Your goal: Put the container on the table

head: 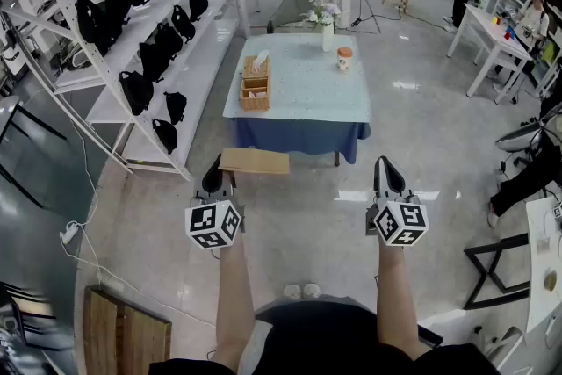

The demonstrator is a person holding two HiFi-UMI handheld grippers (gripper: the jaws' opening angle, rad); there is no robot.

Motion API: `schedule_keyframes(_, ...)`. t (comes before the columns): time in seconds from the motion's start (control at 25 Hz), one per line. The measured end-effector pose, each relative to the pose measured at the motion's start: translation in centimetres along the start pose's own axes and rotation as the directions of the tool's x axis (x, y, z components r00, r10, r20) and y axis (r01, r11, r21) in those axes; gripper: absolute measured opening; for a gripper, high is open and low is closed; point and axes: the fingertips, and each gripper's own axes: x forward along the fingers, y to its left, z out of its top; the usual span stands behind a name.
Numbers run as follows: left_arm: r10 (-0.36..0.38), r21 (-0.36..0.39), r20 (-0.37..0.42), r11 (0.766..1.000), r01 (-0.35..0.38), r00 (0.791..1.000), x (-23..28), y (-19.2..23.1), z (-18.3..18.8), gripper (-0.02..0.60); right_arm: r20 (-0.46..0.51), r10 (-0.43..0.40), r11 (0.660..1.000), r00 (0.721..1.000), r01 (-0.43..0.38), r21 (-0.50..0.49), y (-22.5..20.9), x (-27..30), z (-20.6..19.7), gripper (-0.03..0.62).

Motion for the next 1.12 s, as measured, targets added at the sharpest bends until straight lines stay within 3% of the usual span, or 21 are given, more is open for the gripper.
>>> schedule_keyframes(1.12, -0.024, -0.027, -0.022, 0.999, 0.023, 0.999, 1.0, 1.7, -1.1, 0.014, 0.004, -0.045, 0.998, 0.999, 0.045, 0.038, 0.3, 0.7, -0.6, -0.002)
